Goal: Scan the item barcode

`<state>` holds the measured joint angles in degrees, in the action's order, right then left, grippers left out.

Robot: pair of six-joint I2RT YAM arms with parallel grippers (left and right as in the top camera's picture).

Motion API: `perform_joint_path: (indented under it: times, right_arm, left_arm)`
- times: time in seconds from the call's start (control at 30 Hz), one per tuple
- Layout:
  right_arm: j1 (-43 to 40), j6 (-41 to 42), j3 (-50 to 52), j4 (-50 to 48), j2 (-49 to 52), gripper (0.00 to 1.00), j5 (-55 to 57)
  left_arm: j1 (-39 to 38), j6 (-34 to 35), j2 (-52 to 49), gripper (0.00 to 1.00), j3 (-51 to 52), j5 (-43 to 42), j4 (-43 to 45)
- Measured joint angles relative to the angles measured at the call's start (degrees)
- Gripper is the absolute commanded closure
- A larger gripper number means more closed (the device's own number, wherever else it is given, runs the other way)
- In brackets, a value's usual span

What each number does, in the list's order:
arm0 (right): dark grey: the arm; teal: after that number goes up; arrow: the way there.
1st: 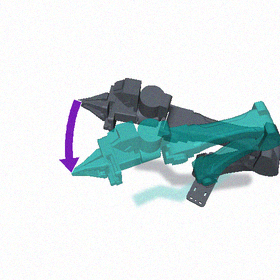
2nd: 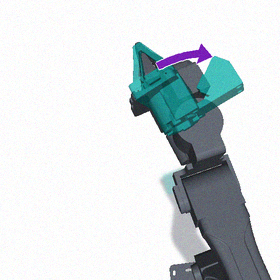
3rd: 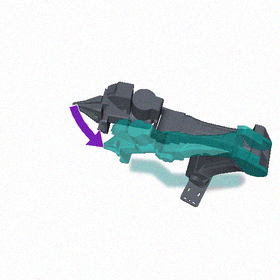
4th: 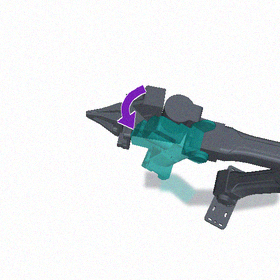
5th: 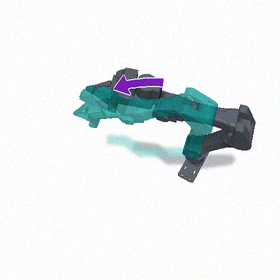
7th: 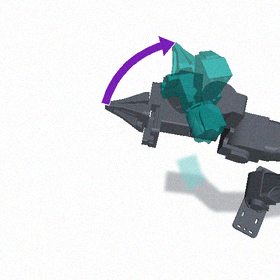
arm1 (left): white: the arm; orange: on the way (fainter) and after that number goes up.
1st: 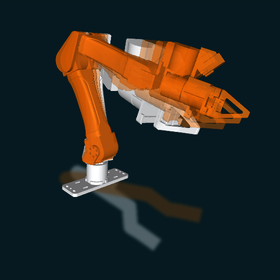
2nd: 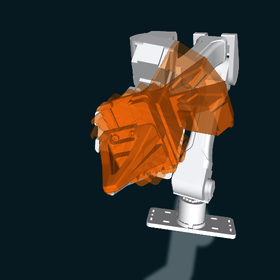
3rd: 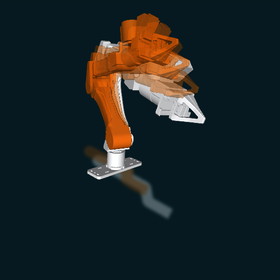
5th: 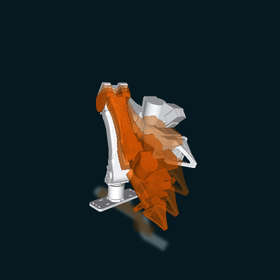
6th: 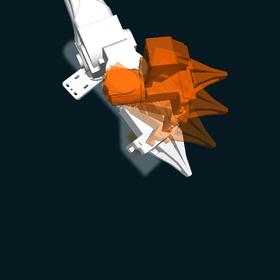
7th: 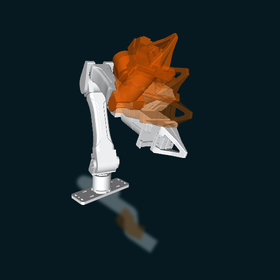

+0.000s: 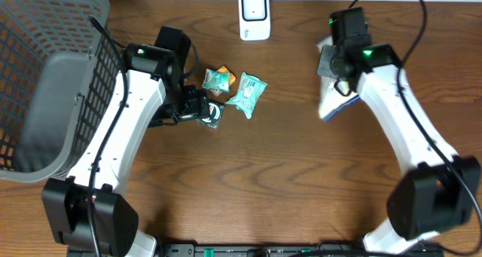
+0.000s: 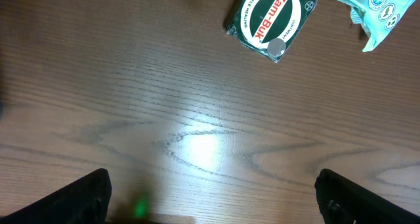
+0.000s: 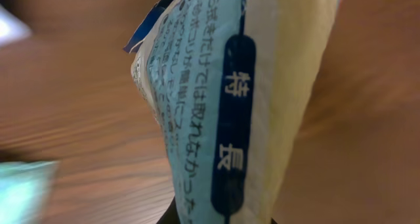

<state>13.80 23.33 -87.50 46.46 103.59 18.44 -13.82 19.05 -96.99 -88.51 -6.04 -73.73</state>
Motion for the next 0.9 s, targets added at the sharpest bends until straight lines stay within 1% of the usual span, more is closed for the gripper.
perform_joint_path:
  times: [0.07, 0.13, 0.27, 0.33, 0.37, 0.43, 0.47, 0.67, 0.9]
  right_arm:
    - [1.0, -0.9, 0.0, 0.9, 3.4, 0.97, 6.6]
    - [2.1, -1.3, 0.0, 1.7, 6.7, 0.91, 11.1]
    - [5.2, -2.1, 0.0, 2.4, 12.0, 0.84, 17.1]
    - [7.1, -2.0, 0.0, 2.6, 13.3, 0.65, 18.2]
    - [8.2, -2.5, 0.0, 2.6, 13.7, 0.58, 18.5]
    - [10.4, -2.6, 0.0, 2.4, 13.9, 0.42, 17.9]
    - [11.4, -2.8, 0.0, 2.3, 13.9, 0.37, 17.6]
    - [17.9, -3.2, -1.8, 2.0, 13.9, 0.28, 12.2]
    - [18.3, -5.9, -11.8, 5.6, 13.8, 0.27, 3.6]
  left_arm:
    - [0.0, 0.0, 0.0, 0.02, 0.0, 0.0, 0.0]
    - [0.0, 0.0, 0.0, 0.02, 0.0, 0.0, 0.0]
    - [0.0, 0.0, 0.0, 0.02, 0.0, 0.0, 0.0]
    - [0.0, 0.0, 0.0, 0.02, 0.0, 0.0, 0.0]
    - [0.0, 0.0, 0.0, 0.02, 0.0, 0.0, 0.0]
    - [0.0, 0.0, 0.0, 0.02, 0.0, 0.0, 0.0]
    - [0.0, 0.0, 0.0, 0.02, 0.0, 0.0, 0.0]
    - [0.0, 0.0, 0.0, 0.03, 0.0, 0.0, 0.0]
    - [0.0, 0.0, 0.0, 0.02, 0.0, 0.0, 0.0]
